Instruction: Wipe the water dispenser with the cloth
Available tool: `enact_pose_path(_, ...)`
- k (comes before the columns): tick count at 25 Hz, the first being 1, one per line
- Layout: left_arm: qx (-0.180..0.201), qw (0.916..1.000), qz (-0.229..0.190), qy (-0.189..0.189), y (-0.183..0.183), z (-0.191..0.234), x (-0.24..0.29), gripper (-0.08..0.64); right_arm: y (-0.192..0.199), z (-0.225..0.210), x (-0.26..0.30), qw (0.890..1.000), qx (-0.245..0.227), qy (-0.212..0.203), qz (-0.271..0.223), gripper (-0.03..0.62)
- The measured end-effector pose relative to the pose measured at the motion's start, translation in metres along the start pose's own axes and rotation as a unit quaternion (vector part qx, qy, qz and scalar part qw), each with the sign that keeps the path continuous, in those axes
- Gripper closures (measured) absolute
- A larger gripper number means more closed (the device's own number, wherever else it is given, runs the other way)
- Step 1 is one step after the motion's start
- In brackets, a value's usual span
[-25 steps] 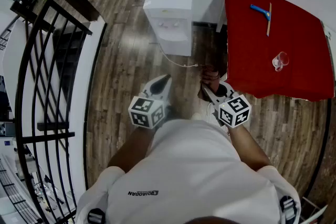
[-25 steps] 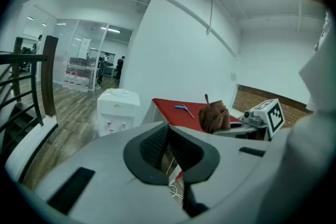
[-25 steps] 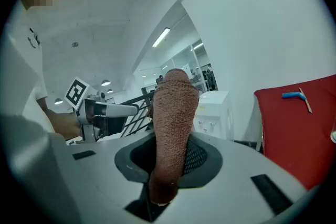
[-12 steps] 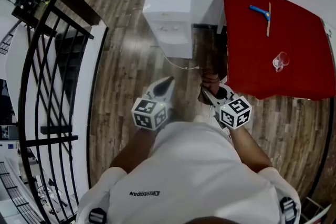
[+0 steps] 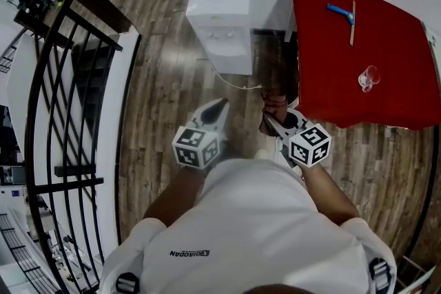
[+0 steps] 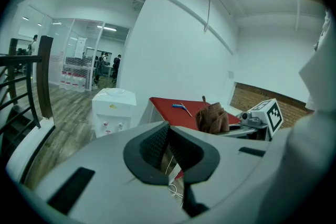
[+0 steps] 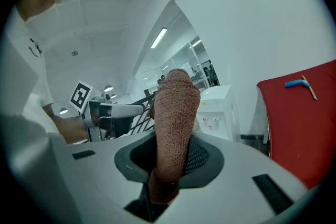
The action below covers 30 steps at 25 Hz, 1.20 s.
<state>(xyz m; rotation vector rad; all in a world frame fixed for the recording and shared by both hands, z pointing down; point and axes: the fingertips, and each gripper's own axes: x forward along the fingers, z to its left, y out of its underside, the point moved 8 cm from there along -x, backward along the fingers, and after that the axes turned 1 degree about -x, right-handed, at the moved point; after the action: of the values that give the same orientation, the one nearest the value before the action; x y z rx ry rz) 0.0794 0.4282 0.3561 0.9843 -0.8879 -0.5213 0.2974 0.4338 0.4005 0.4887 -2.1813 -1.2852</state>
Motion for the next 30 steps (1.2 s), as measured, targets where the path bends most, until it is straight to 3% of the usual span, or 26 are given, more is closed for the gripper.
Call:
enact_pose_path(8,-0.01,0.9999,0.012,-0.002,0.002,0.013,0.0,0.56,0.005,-0.004,0.012,0.999,0.041,0.013,0.015,0.506)
enact_pose_path(17,-0.031,0.9991,0.028,-0.002,-0.004,0.058,0.014,0.56,0.002,-0.012,0.055,0.997,0.075,0.01,0.033,0.508)
enact_pose_path(30,-0.009,0.9979,0.016,0.062,-0.07,0.171,0.071,0.56,-0.064,-0.033,0.163,0.996,0.057,0.062,0.023,0.506)
